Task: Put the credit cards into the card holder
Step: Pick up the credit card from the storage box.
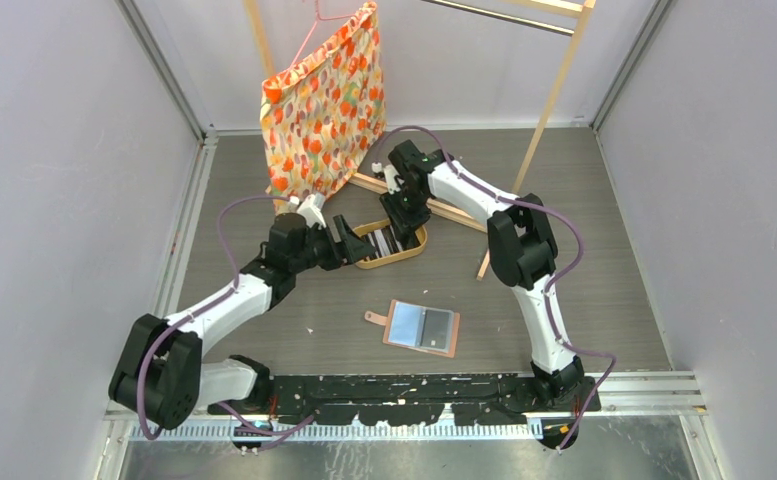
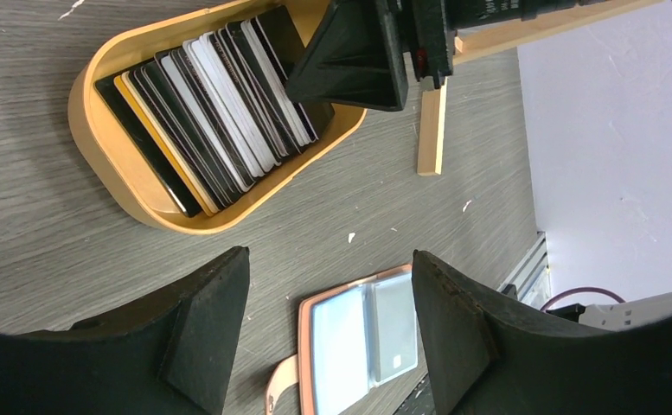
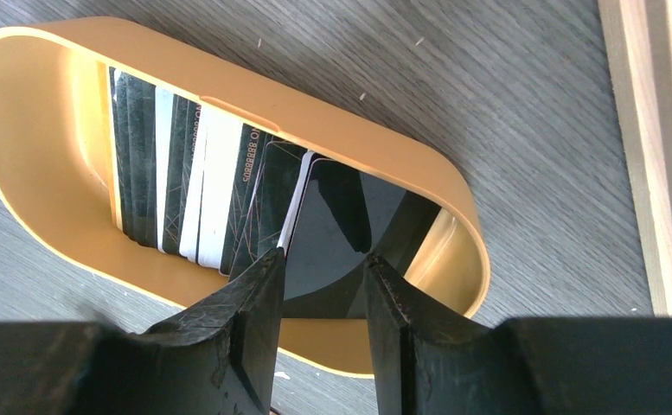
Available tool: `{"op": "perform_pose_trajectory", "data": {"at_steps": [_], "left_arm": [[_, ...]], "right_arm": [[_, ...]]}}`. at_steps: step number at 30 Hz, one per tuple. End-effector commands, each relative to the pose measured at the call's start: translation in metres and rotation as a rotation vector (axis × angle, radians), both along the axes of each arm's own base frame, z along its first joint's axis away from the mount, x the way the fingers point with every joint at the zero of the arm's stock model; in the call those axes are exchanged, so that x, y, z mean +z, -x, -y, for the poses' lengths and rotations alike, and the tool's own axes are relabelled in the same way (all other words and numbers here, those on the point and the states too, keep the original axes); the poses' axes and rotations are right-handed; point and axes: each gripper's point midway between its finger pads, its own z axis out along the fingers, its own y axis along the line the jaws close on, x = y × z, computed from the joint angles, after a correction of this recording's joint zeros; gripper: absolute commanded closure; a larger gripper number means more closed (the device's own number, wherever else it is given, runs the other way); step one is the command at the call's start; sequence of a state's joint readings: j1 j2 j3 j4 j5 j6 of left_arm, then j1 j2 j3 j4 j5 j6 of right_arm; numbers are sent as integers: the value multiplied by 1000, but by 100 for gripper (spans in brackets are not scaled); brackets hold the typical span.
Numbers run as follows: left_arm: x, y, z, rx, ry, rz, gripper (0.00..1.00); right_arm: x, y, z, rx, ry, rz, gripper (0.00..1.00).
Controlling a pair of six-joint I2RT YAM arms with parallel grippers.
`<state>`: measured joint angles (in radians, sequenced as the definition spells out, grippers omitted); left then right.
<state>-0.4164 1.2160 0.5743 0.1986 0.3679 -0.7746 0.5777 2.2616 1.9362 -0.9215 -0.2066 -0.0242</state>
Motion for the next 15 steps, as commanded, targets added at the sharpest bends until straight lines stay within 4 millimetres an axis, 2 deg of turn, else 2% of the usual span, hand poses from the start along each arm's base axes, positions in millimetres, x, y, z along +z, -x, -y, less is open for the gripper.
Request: {"op": "perform_pose_trajectory", "data": {"at_steps": [1, 7, 12, 15], "left_arm": [[19, -15, 8, 14, 73, 38, 31], [26, -35, 22, 30, 151, -6, 39], [21, -56, 27, 80, 163, -42, 45], [11, -68, 29, 114, 158, -77, 49]], "right_arm": [[42, -4, 8, -6, -36, 66, 57], [44, -3, 10, -11, -48, 60, 57], [42, -3, 12, -16, -58, 48, 58], [41, -3, 12, -18, -62, 41, 58]]}}
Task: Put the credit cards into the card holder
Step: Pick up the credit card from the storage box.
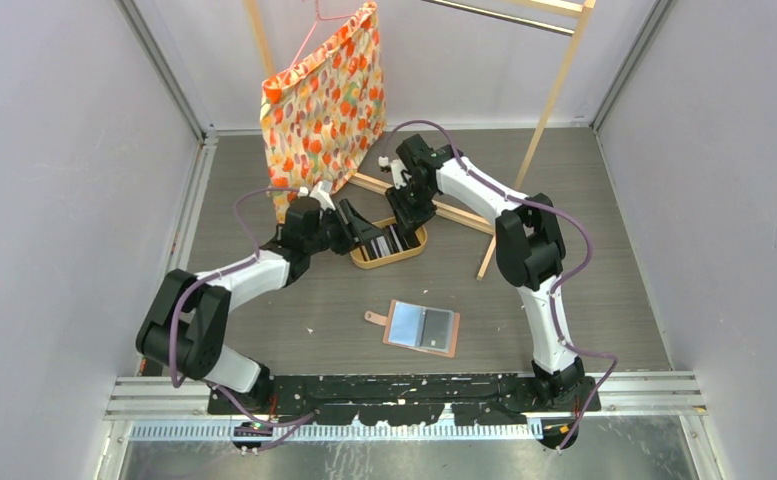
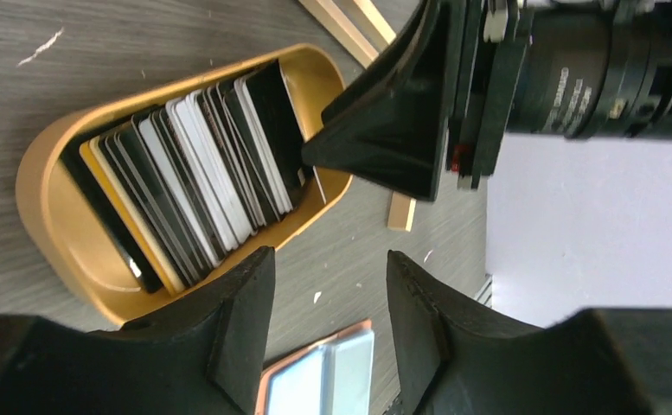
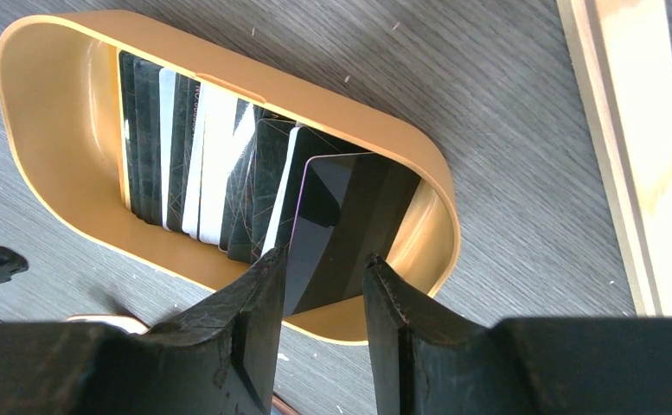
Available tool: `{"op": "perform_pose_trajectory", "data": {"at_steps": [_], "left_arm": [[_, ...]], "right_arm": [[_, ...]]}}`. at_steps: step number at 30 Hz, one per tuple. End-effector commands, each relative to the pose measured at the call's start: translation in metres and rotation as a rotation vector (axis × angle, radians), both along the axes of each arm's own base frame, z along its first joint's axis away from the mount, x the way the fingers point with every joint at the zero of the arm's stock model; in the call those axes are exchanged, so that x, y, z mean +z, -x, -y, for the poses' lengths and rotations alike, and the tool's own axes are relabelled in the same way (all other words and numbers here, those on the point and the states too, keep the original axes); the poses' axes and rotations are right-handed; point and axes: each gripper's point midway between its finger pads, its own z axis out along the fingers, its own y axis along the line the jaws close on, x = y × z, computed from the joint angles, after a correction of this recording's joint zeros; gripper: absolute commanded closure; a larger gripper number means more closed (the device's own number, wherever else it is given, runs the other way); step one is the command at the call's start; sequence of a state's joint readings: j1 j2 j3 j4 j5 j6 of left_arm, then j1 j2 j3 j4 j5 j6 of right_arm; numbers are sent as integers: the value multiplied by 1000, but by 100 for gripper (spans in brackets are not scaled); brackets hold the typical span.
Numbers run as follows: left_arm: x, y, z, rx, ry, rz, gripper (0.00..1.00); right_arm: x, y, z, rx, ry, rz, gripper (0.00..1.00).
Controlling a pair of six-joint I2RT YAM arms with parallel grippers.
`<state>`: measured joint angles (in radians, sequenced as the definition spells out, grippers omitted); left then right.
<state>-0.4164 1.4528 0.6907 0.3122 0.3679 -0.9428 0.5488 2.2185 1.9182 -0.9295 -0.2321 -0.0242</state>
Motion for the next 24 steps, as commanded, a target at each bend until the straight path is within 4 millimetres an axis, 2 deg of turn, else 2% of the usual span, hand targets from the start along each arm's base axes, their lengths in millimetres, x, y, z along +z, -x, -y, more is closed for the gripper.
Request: {"op": "perform_pose_trajectory", "data": {"at_steps": [1, 11, 24], "left_arm": [[15, -31, 7, 62, 47, 26, 50], [-13, -62, 25, 108, 29, -90, 55], [-29, -75, 46, 133, 29, -138, 64]], "right_arm": [[26, 0, 3, 1, -34, 39, 58], [26, -1, 4, -4, -46, 31, 58], [27, -1, 5, -7, -56, 25, 58]]}}
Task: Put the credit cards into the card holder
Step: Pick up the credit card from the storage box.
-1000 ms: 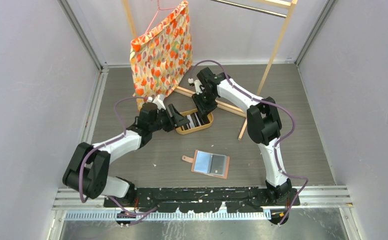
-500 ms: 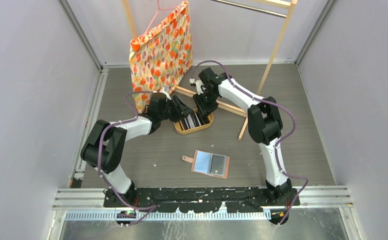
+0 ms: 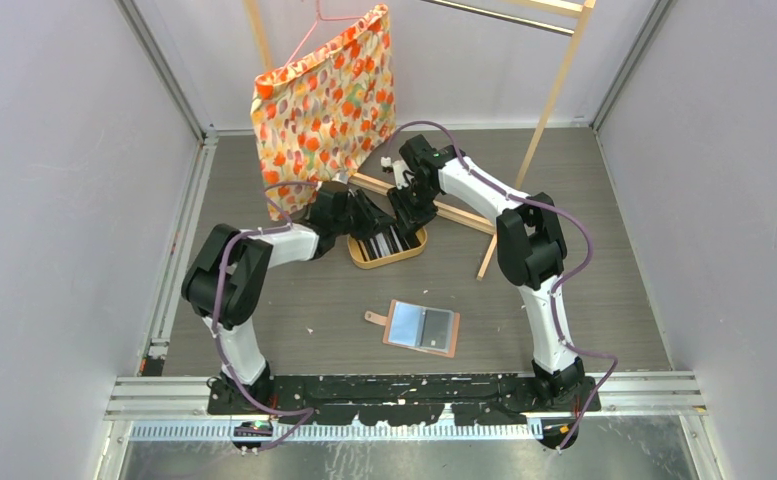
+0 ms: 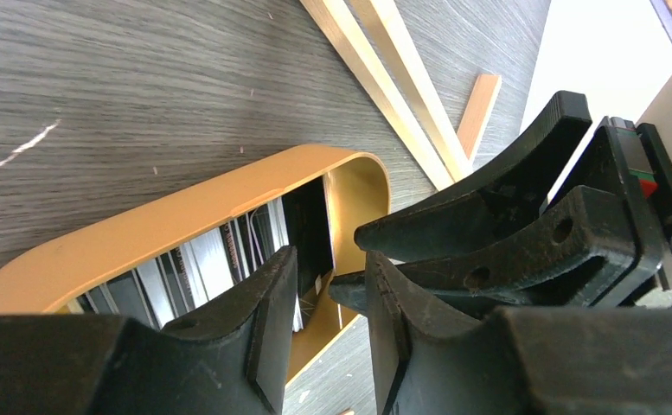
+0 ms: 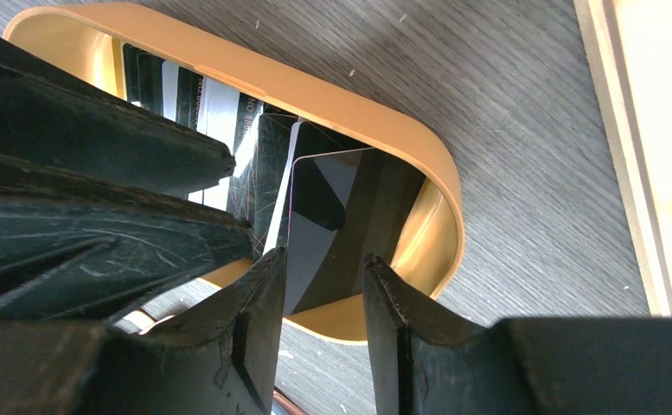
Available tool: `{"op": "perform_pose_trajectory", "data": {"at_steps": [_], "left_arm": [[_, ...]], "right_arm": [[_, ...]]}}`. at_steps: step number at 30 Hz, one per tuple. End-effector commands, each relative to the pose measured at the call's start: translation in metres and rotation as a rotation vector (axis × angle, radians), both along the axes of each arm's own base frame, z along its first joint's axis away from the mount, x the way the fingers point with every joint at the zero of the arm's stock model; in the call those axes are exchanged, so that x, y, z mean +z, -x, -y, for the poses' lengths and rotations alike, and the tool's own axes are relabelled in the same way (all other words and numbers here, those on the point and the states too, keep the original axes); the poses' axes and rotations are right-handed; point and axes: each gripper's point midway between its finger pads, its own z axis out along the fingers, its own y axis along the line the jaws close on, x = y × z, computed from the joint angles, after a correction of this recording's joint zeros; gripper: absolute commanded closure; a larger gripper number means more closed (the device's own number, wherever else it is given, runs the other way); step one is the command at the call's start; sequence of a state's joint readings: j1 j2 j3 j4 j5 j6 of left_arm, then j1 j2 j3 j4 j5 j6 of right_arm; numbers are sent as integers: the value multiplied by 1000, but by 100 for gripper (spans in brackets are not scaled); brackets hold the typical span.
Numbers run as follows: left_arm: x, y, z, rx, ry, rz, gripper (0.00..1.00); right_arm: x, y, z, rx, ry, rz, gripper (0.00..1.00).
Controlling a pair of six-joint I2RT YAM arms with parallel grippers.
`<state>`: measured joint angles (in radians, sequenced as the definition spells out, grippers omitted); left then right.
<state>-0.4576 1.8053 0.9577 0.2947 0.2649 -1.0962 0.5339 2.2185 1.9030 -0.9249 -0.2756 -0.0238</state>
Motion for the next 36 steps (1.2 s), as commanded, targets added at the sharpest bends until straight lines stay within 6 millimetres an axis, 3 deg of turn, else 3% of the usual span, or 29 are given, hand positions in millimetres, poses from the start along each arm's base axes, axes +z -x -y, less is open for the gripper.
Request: {"op": "perform_pose_trajectory", "data": {"at_steps": [1, 9, 30, 36], "left_arm": [[11, -11, 12, 16, 20, 27, 64], [0, -16, 20, 39, 32, -6, 66], [-2, -19, 40, 15, 82, -22, 76], [-5, -21, 44, 12, 88, -22, 92]], "right_arm": [[29, -4, 4, -9, -26, 55, 58], [29, -4, 4, -7, -30, 53, 58], [29, -3, 3, -4, -39, 47, 59], [37, 1, -1, 19, -69, 43, 58]]}}
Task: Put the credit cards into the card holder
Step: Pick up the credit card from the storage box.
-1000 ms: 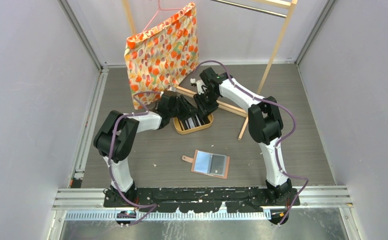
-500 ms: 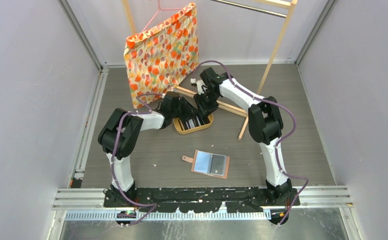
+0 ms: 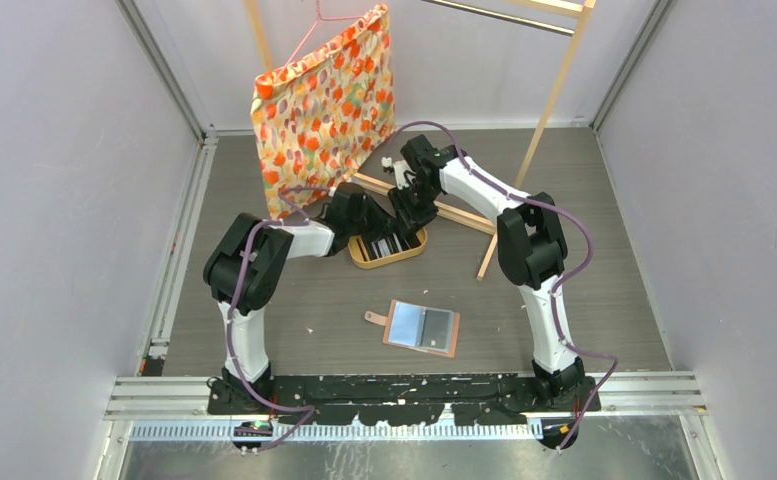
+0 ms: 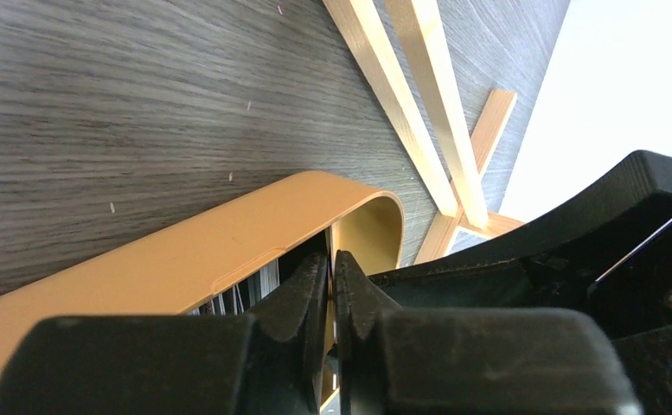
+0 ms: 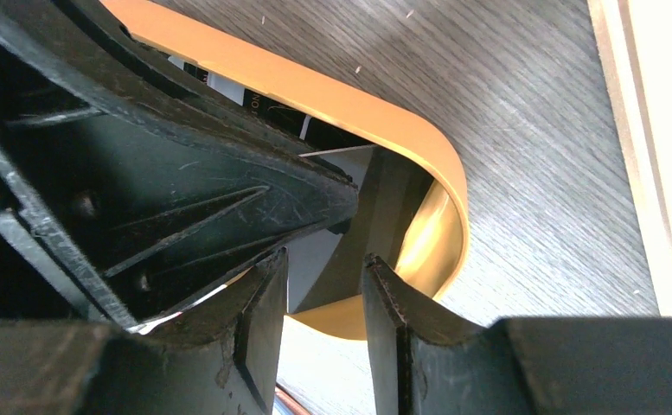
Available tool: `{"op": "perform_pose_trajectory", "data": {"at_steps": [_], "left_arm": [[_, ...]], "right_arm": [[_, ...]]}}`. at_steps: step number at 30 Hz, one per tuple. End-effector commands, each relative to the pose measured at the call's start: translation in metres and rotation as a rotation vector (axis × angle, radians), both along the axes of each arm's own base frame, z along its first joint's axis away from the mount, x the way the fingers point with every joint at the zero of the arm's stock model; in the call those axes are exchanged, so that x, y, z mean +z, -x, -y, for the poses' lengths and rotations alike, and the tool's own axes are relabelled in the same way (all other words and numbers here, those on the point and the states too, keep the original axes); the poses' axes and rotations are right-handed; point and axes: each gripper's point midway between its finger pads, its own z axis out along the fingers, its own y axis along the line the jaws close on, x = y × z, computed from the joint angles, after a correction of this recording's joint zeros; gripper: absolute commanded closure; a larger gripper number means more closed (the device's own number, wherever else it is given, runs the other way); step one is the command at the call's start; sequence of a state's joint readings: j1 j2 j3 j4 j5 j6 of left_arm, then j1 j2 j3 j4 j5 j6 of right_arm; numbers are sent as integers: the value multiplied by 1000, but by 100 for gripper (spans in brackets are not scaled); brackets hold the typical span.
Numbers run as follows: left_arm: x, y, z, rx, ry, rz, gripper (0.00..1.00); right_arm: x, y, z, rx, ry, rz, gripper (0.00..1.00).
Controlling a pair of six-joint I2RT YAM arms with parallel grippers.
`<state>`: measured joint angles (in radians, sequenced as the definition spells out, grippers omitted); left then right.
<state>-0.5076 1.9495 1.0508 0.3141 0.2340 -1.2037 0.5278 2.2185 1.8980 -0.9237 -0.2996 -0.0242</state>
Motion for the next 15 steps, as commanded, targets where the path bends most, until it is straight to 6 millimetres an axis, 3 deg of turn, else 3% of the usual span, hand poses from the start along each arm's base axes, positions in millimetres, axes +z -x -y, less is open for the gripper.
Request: {"op": "perform_pose_trajectory", "data": {"at_steps": [1, 9, 15], "left_arm": [[21, -10, 14, -18, 53, 65, 97], [32, -8, 13, -31, 51, 100, 99], [51, -6, 9, -47, 43, 164, 100]], "right_arm": [[39, 1, -1, 25, -58, 57, 57], [79, 18, 8, 184, -119, 101, 38], [108, 55, 20, 358, -192, 118, 36]]}}
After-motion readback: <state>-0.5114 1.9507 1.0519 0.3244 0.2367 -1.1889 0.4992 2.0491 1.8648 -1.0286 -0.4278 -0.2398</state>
